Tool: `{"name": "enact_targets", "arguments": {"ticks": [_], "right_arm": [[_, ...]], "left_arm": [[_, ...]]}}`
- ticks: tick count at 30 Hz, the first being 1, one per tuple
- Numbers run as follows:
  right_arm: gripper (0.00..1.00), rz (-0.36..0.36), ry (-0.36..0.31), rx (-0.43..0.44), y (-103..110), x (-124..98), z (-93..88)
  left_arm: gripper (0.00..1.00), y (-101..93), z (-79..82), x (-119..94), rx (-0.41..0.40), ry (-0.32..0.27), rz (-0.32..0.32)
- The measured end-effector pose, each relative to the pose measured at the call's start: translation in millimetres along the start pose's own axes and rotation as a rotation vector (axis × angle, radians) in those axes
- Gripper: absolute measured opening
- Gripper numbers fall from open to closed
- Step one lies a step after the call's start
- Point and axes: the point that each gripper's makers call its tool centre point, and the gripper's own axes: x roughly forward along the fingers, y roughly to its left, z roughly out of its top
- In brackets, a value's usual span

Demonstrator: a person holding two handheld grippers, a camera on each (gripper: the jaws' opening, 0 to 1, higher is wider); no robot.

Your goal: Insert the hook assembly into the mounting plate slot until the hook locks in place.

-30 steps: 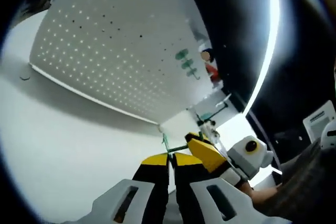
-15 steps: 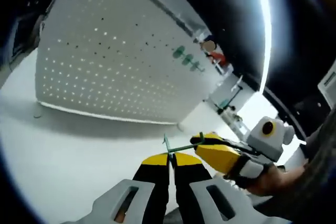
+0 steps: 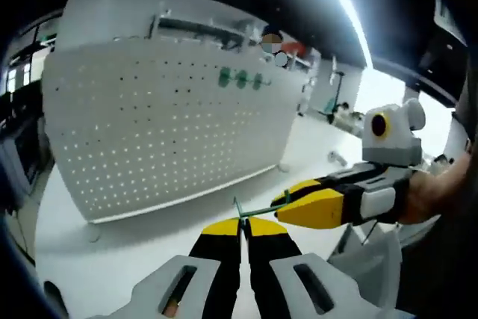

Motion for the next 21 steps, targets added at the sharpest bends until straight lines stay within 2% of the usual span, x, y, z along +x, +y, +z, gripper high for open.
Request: {"name": "enact_targets", "arguments": {"ticks": [3,7,12,17,21], "right_arm": [[0.06,-0.006,-0.005,0.021,-1,0,1.3],[0.06,0.004,-0.003,0.001,1,1,1.8],[0.05,0.009,-0.018,0.148,2,3,3.5],[0.05,0.013,-0.042,0.229,2,3,9.5],[0.04,0.015,-0.054,0.272,3,6,13.0]], "left_arm": [[0.01,-2.8,1.1,0,0.024,-0.009,0.003],[0.01,-4.8,5.1,-2,0.068,-0.041,0.015],[0.01,-4.6,10.3,-7,0.131,-0.081,0.046],[0.01,-3.8,14.2,-12,0.162,-0.11,0.079],[0.01,-10.2,17.1,-13,0.184,-0.129,0.076]]}}
